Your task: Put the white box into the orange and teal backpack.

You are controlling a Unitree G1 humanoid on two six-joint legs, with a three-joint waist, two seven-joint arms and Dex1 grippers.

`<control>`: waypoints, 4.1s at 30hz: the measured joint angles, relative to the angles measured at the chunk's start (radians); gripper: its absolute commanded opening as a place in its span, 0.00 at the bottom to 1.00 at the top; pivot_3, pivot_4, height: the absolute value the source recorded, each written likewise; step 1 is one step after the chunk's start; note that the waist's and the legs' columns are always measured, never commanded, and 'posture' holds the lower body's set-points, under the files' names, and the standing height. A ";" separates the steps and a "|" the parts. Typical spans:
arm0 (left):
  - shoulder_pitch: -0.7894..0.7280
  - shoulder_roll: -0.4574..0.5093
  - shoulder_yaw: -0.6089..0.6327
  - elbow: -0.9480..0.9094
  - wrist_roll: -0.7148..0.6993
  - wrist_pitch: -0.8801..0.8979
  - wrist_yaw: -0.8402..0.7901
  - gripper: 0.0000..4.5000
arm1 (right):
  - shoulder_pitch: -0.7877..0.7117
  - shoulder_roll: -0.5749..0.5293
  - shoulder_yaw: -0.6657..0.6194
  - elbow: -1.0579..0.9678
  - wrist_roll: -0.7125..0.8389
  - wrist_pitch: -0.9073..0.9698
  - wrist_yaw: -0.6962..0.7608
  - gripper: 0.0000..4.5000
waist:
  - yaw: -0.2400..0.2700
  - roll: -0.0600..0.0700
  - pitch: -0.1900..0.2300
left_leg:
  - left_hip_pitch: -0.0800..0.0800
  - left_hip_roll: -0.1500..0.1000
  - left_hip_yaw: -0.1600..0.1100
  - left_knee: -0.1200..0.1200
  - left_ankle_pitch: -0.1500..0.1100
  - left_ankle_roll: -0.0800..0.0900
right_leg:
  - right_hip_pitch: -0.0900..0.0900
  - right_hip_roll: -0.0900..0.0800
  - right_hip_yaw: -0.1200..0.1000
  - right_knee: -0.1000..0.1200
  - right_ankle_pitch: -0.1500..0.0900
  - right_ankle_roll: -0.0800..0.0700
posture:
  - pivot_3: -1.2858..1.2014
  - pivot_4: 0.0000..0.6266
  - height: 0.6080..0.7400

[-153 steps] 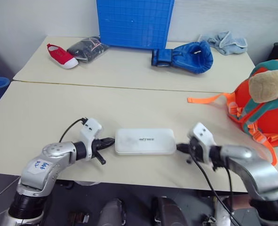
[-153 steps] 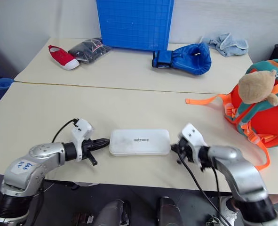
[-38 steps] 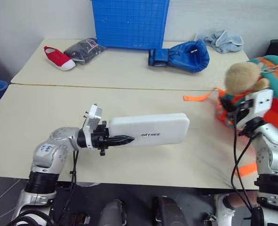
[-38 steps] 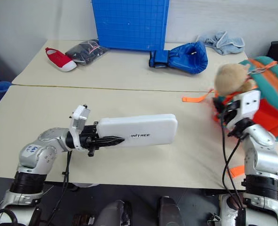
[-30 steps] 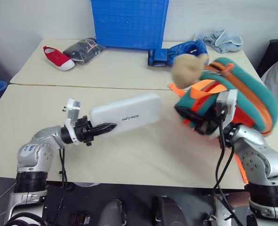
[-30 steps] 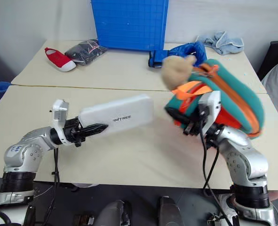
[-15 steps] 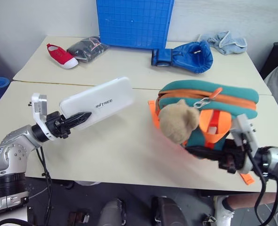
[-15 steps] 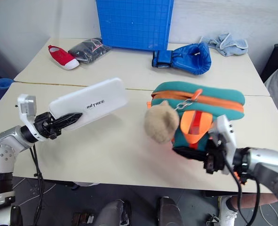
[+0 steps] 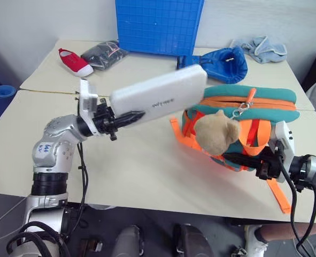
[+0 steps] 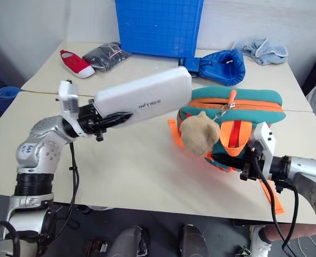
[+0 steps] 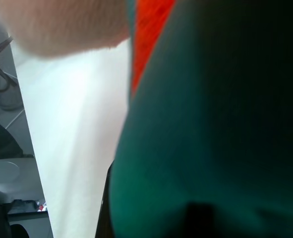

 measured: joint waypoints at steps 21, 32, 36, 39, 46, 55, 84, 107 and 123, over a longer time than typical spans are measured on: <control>-0.361 -0.029 -0.183 0.536 0.371 -0.540 -0.095 0.29 | -0.146 0.021 -0.009 -0.001 0.017 0.063 -0.031 0.01 | 0.026 -0.001 0.000 | -0.005 -0.001 -0.003 0.009 -0.002 0.005 | 0.001 -0.002 -0.003 0.000 0.002 0.003 | 0.52 0.24 1.00; -0.530 -0.093 -0.237 0.780 0.450 -0.543 -0.154 0.29 | -0.218 -0.041 -0.092 0.016 0.278 0.258 -0.020 0.01 | 0.023 -0.002 0.000 | -0.015 -0.001 -0.007 0.016 -0.003 0.007 | -0.003 -0.002 -0.016 0.001 0.003 0.006 | 0.52 0.24 1.00; -0.574 -0.124 -0.251 0.796 0.453 -0.508 -0.230 0.29 | -0.194 -0.045 -0.091 0.015 0.287 0.277 -0.021 0.01 | 0.026 -0.002 0.000 | -0.016 -0.002 -0.008 0.016 -0.003 0.008 | -0.003 -0.002 -0.018 0.001 0.003 0.006 | 0.52 0.24 1.00; -0.622 -0.167 -0.275 0.798 0.452 -0.444 -0.329 0.29 | -0.195 -0.042 -0.084 0.011 0.285 0.275 -0.027 0.01 | 0.026 -0.002 0.001 | -0.016 -0.003 -0.007 0.016 -0.003 0.009 | -0.003 -0.001 -0.018 0.001 0.004 0.007 | 0.52 0.24 1.00; -0.766 -0.363 -0.318 0.974 0.533 -0.451 -0.277 0.29 | -0.196 -0.011 -0.053 -0.018 0.247 0.220 -0.041 0.01 | 0.026 -0.003 0.001 | -0.017 -0.004 -0.007 0.017 -0.004 0.011 | -0.003 -0.001 -0.018 0.000 0.004 0.008 | 0.52 0.24 1.00; -0.735 -0.557 -0.259 0.975 0.525 -0.386 -0.131 0.58 | -0.124 0.029 -0.065 -0.084 0.231 0.170 -0.121 0.00 | 0.020 -0.004 0.002 | -0.016 -0.002 -0.007 0.016 -0.002 0.009 | -0.004 -0.002 -0.017 0.000 0.004 0.008 | 0.52 0.24 1.00; -0.354 -0.307 -0.172 0.261 0.255 -0.359 -0.288 0.90 | -0.114 0.058 -0.071 -0.127 0.214 0.183 -0.277 0.00 | 0.019 -0.003 0.002 | -0.015 -0.002 -0.010 0.018 0.000 0.008 | -0.001 -0.002 -0.008 0.003 0.004 0.008 | 0.52 0.24 1.00; -0.373 -0.314 -0.203 0.266 0.206 -0.316 -0.177 0.10 | -0.038 0.059 -0.080 -0.172 0.258 0.146 -0.282 0.00 | 0.020 -0.003 0.001 | -0.014 -0.002 -0.009 0.018 0.000 0.008 | -0.001 -0.001 -0.008 0.002 0.004 0.008 | 0.52 0.24 1.00; -0.475 -0.137 -0.178 0.850 0.401 -0.365 -0.127 0.10 | 0.208 0.124 -0.217 -0.266 0.324 0.080 -0.318 0.00 | 0.022 -0.003 0.001 | -0.014 -0.003 -0.009 0.017 0.000 0.009 | -0.001 -0.001 -0.017 0.003 0.005 0.008 | 0.52 0.24 1.00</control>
